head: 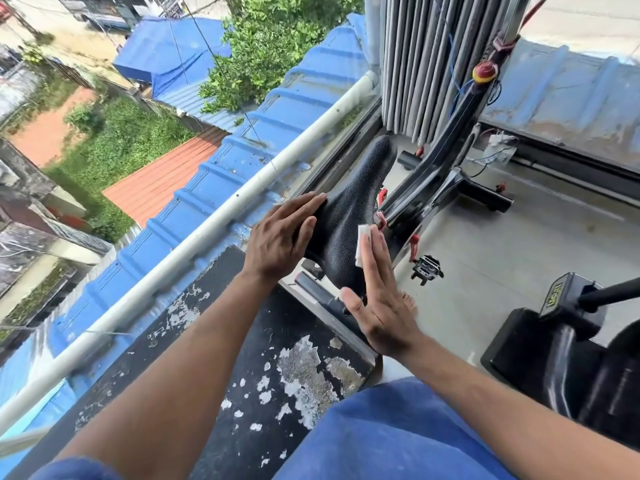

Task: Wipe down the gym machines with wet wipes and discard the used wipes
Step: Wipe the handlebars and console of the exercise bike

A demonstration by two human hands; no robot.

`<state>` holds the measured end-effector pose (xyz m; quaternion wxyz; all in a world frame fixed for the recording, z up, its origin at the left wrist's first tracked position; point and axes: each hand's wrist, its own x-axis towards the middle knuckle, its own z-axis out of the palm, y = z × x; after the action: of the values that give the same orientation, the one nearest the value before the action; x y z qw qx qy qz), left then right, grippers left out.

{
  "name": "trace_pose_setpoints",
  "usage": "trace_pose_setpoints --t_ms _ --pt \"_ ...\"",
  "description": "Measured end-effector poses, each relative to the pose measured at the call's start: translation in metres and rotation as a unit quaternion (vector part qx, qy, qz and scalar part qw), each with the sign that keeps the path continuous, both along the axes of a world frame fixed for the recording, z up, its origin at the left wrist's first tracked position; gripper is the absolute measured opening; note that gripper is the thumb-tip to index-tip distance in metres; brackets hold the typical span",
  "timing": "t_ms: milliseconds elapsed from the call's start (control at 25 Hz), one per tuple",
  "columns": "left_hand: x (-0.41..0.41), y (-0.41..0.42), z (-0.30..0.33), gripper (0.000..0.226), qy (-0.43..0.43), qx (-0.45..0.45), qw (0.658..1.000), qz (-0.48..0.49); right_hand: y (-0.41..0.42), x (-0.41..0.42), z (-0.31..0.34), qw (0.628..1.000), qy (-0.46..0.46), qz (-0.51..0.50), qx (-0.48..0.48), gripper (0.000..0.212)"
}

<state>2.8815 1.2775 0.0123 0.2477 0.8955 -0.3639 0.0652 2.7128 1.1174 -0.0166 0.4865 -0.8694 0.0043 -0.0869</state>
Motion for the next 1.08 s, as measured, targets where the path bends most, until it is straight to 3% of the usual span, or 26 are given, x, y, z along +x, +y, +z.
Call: trace_pose_setpoints --t_ms 120,280,360,480,600,720,880,960,1080 --pt "-0.001 -0.001 0.003 0.045 0.009 0.001 1.000 0.002 -0.027 0.067 0.016 0.999 0.047 -0.001 0.003 0.084" --pt "-0.001 -0.001 0.001 0.043 0.030 0.012 0.999 0.005 -0.049 0.122 0.018 0.986 0.045 -0.044 -0.152 0.083" --pt "-0.001 0.000 0.001 0.044 0.026 0.013 1.000 0.005 -0.066 0.144 0.020 0.979 0.043 -0.087 -0.181 0.080" --pt "-0.001 -0.003 0.002 0.043 0.033 0.015 0.999 0.015 -0.094 0.166 0.024 0.983 0.075 -0.116 -0.118 0.072" --pt "0.000 -0.001 0.003 0.043 0.030 0.029 0.999 0.016 -0.080 0.152 0.016 0.985 0.033 -0.130 -0.108 0.068" --pt "0.001 -0.001 0.003 0.047 0.062 0.028 0.996 0.050 -0.056 0.123 0.008 0.982 0.000 -0.064 -0.180 0.069" --pt "0.001 0.005 0.003 0.057 0.162 -0.053 0.982 0.078 -0.039 0.074 0.021 0.958 0.004 0.069 -0.280 0.070" --pt "0.000 0.011 0.001 0.060 0.146 -0.052 0.986 0.057 -0.034 0.054 0.022 0.933 -0.038 0.123 -0.336 0.066" --pt "-0.003 0.011 -0.001 0.056 0.119 -0.030 0.991 0.054 -0.037 0.044 0.014 0.866 -0.132 0.218 -0.430 0.055"
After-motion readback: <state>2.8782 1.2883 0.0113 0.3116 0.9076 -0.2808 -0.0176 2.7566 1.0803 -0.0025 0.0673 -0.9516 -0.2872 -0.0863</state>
